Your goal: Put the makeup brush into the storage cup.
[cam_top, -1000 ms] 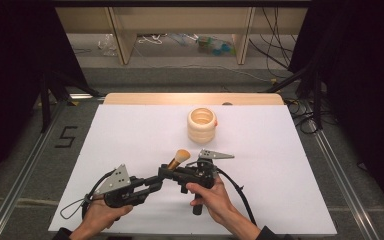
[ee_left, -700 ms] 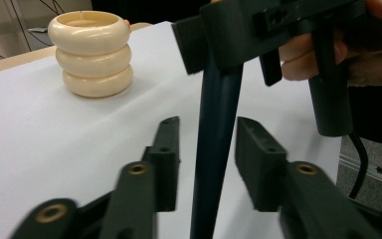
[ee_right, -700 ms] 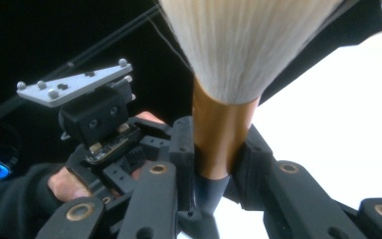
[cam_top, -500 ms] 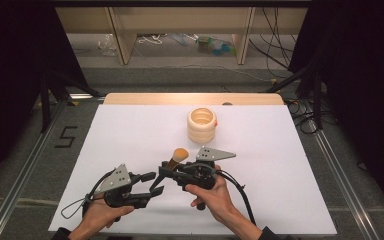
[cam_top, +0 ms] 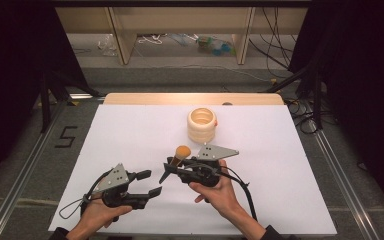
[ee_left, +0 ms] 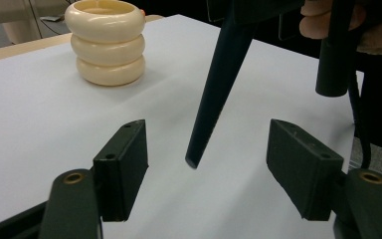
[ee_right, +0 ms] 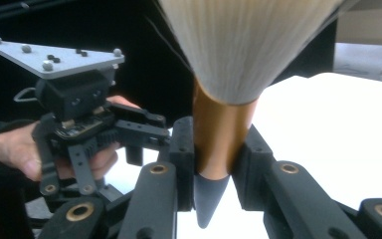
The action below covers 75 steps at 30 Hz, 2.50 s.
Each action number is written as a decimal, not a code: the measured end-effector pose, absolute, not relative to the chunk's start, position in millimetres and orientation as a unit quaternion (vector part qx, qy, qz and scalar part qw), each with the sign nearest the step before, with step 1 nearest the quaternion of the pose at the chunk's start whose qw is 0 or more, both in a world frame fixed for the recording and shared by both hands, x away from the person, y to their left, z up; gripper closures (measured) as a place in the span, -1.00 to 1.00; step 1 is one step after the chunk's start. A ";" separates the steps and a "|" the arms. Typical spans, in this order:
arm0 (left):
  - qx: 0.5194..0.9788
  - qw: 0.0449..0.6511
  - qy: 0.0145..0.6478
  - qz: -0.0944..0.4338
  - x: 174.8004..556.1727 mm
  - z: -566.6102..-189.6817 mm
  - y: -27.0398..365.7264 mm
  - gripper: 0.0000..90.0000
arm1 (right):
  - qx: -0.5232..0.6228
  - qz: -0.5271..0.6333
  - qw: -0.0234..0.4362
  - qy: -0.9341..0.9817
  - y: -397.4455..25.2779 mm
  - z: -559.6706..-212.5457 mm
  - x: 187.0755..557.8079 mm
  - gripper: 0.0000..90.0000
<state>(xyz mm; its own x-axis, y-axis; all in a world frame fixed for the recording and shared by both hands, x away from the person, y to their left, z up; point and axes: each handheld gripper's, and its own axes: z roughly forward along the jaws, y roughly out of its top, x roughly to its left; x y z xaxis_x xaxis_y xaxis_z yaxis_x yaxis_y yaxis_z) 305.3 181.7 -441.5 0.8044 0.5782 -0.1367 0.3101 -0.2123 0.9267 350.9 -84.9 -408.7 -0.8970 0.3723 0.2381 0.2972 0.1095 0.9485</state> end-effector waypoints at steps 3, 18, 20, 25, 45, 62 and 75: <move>0.769 0.553 0.292 0.128 305.5 -442.2 182.8 -0.30 | 0.225 0.623 0.044 0.747 -89.6 -407.4 354.3 0.64; 0.763 0.551 0.299 0.159 309.8 -442.9 191.2 -0.35 | 0.242 0.611 0.068 0.751 -106.5 -399.7 364.4 0.64; 0.761 0.550 0.305 0.162 310.6 -443.3 193.0 -0.35 | 0.243 0.611 0.069 0.750 -108.5 -398.8 365.9 0.64; 0.757 0.549 0.309 0.172 314.2 -444.4 198.0 -0.36 | 0.248 0.605 0.082 0.752 -115.1 -395.9 369.7 0.64; 0.747 0.551 0.325 0.180 317.3 -444.8 201.2 -0.52 | 0.274 0.574 0.151 0.757 -146.2 -377.1 392.0 0.64; 0.746 0.553 0.324 0.182 317.6 -444.9 200.7 -0.52 | 0.290 0.550 0.173 0.764 -162.7 -366.9 410.6 0.64; 0.746 0.554 0.322 0.183 317.6 -444.9 200.7 -0.53 | 0.299 0.539 0.187 0.765 -167.8 -362.3 424.5 0.64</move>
<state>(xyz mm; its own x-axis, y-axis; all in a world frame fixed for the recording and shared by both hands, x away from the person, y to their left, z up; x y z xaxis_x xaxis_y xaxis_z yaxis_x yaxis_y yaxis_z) 317.6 200.7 -444.9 0.7252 0.6834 -0.0837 0.2777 -0.1791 0.9438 424.5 -167.8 -362.3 -0.7510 0.6593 0.0355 0.2551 0.2402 0.9366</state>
